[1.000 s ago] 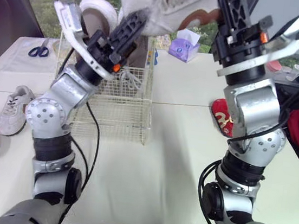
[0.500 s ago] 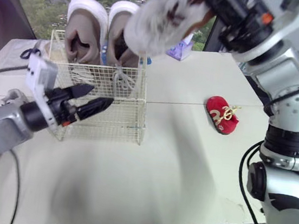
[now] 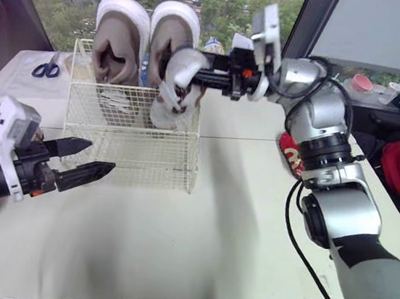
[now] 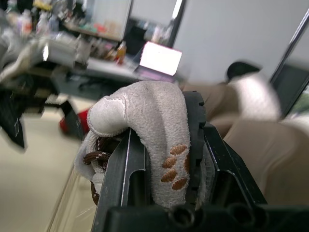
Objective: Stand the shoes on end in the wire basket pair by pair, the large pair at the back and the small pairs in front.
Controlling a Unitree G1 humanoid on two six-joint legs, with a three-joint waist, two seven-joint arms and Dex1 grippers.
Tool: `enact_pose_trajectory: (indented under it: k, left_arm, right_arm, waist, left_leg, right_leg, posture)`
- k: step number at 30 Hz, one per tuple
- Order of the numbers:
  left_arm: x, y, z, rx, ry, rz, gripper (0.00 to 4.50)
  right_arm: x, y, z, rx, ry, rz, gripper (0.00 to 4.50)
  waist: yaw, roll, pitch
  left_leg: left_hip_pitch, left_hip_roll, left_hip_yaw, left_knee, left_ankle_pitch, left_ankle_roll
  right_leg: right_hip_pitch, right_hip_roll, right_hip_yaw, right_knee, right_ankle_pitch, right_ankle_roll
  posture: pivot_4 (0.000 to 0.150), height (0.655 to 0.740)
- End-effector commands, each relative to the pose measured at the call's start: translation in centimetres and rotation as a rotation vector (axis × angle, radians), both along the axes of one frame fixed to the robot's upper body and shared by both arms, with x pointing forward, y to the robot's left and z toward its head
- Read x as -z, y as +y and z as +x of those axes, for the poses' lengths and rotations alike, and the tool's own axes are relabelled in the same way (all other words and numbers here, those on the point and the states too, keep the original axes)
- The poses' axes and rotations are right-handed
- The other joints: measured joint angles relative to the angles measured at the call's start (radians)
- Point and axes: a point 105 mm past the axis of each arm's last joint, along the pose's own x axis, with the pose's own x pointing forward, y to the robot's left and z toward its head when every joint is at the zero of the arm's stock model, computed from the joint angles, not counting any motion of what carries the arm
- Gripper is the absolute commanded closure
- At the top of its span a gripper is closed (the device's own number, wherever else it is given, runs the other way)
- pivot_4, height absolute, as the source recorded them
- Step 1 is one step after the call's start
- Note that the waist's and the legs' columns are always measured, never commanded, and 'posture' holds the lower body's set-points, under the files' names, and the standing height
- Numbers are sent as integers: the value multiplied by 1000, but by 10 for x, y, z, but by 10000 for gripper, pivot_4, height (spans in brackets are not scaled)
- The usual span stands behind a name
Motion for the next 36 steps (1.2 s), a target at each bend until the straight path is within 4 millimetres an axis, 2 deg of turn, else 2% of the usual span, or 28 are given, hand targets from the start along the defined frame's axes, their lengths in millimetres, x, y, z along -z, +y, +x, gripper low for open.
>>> enact_pose_trajectory:
  k: [1,3,11,16,20,23,25,26,29,33,36]
  left_arm:
    - [-8,-2,6,0,-59,6,559]
    - [-6,-4,8,4,-63,2,559]
    - [-3,1,13,-24,-77,-3,0]
    - [-7,18,16,-84,-92,26,0]
    - [-19,39,10,-134,-92,10,0]
    - [-38,83,10,-340,-129,32,0]
    - [-40,106,11,-455,-108,83,0]
    - [-41,121,14,-528,-97,116,0]
    - [-26,156,26,-680,60,221,0]
    - [-15,174,50,-777,180,316,0]
    - [-12,186,69,-835,220,349,0]
  right_arm:
    - [-7,3,6,14,-58,-26,37736]
    - [-1,3,11,30,-52,-47,37736]
    - [5,1,15,32,-50,-74,632]
    - [-4,-13,11,40,-59,-43,632]
    - [-21,-40,-3,56,-57,-1,632]
    - [-31,-70,-24,87,-15,8,632]
    - [-32,-77,-34,100,12,-4,632]
    - [-30,-80,-46,69,55,-29,632]
    - [-15,-80,-82,-33,144,-164,632]
    - [11,-80,-110,-83,168,-351,632]
    - [16,-83,-120,-92,177,-416,632]
  waist:
    - [-1,0,0]
    - [-2,0,0]
    - [-4,0,0]
    - [-3,0,0]
    - [0,0,0]
    - [3,0,0]
    - [3,1,0]
    - [1,1,1]
    - [0,2,1]
    - [5,2,1]
    - [6,-1,0]
  left_leg:
    - [0,0,0,0,0,0]
    - [0,0,0,-1,0,-1]
    - [0,0,0,-2,0,-2]
    - [0,0,0,-2,1,-2]
    - [-1,0,0,-2,0,-1]
    - [-2,-1,-2,-1,0,-1]
    - [-2,-1,-2,-1,0,-1]
    - [-2,-1,-2,-1,0,-1]
    - [-2,-1,-2,-2,0,-1]
    - [-1,0,-3,-1,0,-1]
    - [-2,-1,-3,1,0,-1]
  right_leg:
    - [0,0,0,0,0,0]
    - [-1,0,0,0,1,0]
    - [-1,-1,0,0,2,2]
    - [-1,-1,0,0,2,2]
    - [-2,-1,0,0,2,2]
    - [-2,-2,-1,0,2,2]
    - [-2,-2,-2,0,2,1]
    - [-2,-2,-2,0,1,0]
    - [-2,-2,-3,0,1,-1]
    - [-1,-2,-4,0,0,0]
    - [0,-4,-8,-1,2,3]
  posture:
    - [1500,7400]
    - [1500,7400]
    - [1500,7400]
    - [1500,7400]
    - [1500,7400]
    - [1500,7400]
    - [1500,7400]
    - [1500,7400]
    - [1500,7400]
    - [1500,7400]
    - [1500,7400]
